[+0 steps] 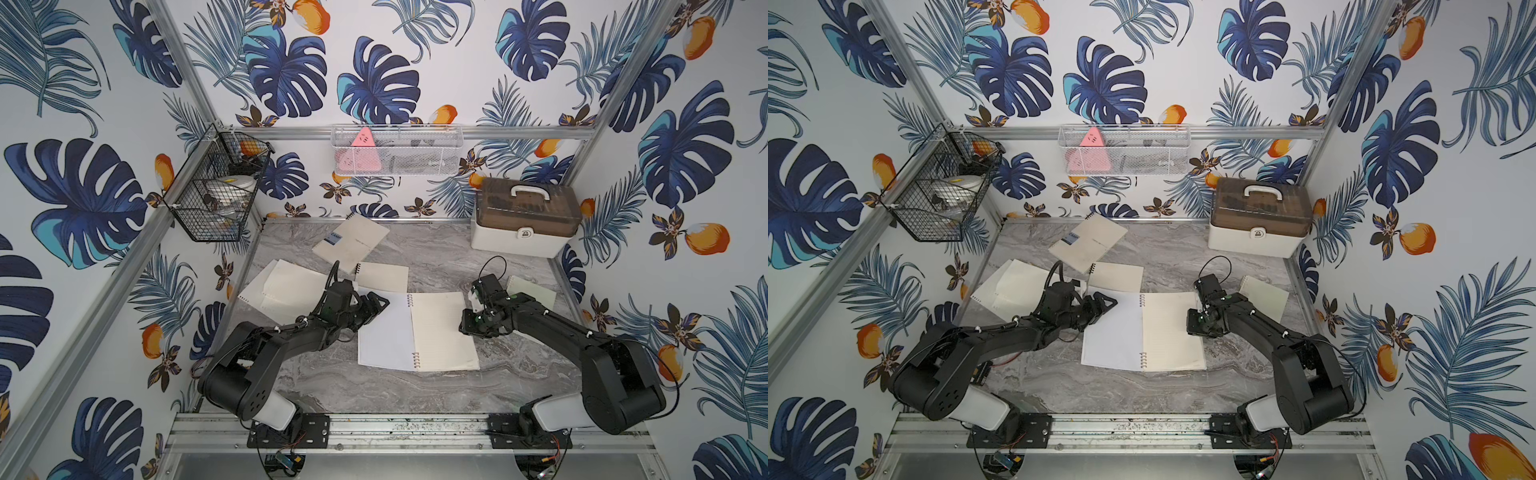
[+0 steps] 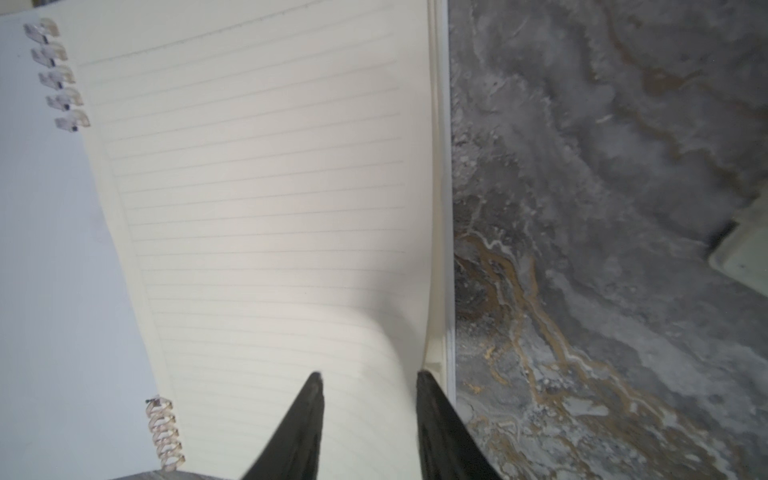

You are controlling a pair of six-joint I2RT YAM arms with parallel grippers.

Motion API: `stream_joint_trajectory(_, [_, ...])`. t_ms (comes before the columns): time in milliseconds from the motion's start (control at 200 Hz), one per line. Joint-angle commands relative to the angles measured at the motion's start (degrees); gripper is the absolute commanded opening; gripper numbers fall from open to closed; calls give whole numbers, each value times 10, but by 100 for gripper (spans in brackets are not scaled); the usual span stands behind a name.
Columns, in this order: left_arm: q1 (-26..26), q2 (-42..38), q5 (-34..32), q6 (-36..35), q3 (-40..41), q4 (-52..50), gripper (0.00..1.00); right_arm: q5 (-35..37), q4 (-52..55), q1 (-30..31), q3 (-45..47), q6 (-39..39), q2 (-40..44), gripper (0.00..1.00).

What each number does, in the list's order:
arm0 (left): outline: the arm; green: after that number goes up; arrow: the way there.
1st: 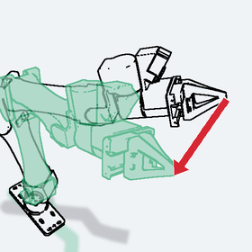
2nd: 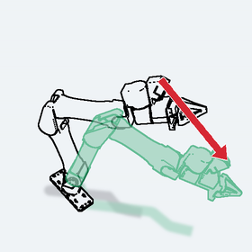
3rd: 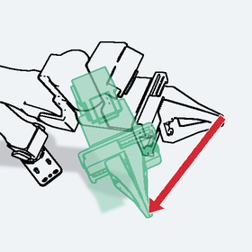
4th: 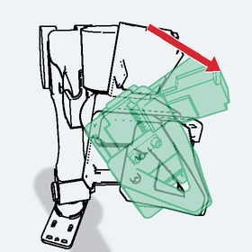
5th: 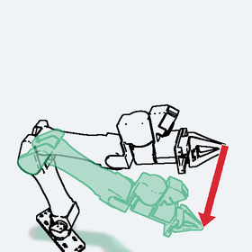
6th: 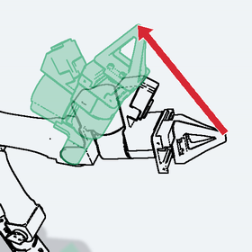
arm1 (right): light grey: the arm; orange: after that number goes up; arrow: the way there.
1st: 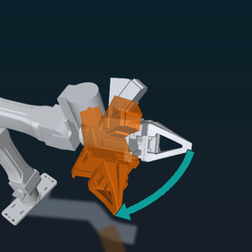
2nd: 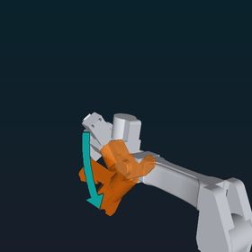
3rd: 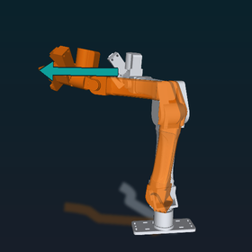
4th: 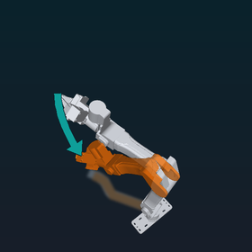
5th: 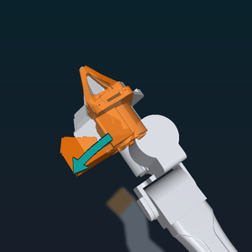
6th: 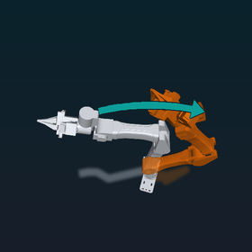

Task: Tear off pages from different notebooks
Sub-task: Tear off the paper from the notebook.

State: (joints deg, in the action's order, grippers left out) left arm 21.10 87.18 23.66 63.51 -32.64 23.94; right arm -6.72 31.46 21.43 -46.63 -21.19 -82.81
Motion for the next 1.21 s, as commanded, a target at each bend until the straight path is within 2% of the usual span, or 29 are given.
stream_joint_trajectory(0, [-4,2,9,6,0,23,80,7,17,1,-8,12,-8,40])
stream_joint_trajectory(1201, [-20,28,27,14,0,49,80,-62,-10,2,-13,23,-45,41])
